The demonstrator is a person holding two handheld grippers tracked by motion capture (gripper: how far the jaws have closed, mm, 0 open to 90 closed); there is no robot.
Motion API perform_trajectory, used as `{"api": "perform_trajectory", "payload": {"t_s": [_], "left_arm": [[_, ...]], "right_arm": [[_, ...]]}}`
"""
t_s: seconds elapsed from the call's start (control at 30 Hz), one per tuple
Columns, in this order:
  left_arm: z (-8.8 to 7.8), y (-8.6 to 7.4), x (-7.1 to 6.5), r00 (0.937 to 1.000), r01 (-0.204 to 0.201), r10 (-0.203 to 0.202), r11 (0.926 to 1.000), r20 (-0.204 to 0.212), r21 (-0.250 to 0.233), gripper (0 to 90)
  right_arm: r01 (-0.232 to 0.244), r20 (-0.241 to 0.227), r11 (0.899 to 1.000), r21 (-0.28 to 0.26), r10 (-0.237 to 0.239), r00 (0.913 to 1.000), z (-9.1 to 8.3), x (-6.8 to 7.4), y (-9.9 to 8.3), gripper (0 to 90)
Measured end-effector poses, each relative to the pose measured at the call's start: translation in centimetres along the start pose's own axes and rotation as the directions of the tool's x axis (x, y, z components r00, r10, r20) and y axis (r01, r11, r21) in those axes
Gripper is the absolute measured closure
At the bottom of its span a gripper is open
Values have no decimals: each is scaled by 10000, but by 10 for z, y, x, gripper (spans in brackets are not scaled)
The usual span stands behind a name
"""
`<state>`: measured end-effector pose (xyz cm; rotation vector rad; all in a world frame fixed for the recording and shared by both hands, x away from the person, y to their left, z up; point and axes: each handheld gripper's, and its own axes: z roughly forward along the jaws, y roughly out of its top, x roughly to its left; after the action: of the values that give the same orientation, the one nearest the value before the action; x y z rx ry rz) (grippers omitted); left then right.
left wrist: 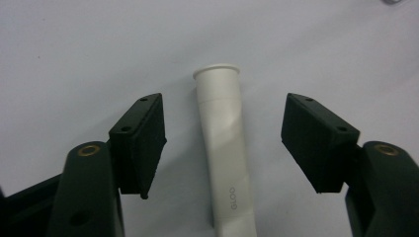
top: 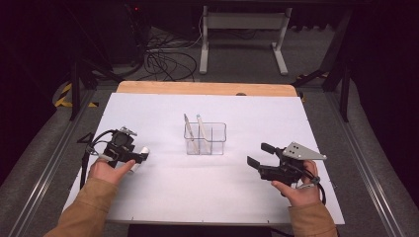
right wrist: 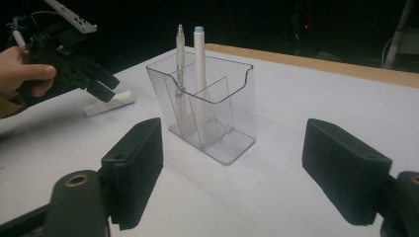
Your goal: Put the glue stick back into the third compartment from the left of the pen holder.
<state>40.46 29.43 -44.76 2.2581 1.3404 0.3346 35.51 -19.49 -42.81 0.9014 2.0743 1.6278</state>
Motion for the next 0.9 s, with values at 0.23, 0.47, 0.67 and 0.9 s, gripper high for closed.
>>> {"api": "perform_trajectory", "payload": {"t_s": [0.23,0.47,0.67,0.9], "left_arm": [[5,5,-1,9998,68,-80,9979,177,648,479],[14,7,-1,10000,59,-57,9924,-20,1228,547],[17,9,-4,9996,-83,123,9876,-246,1566,652],[17,10,-4,9995,-161,204,9871,-254,1592,670]], "right_arm": [[-68,43,10000,-27,68,10000,-2,-1,1,245],[-49,42,10000,-22,49,10000,-3,-1,0,245],[-36,65,10000,-8,36,10000,-3,-1,0,245],[-27,64,10000,-11,27,10000,-3,-1,0,245]]}}
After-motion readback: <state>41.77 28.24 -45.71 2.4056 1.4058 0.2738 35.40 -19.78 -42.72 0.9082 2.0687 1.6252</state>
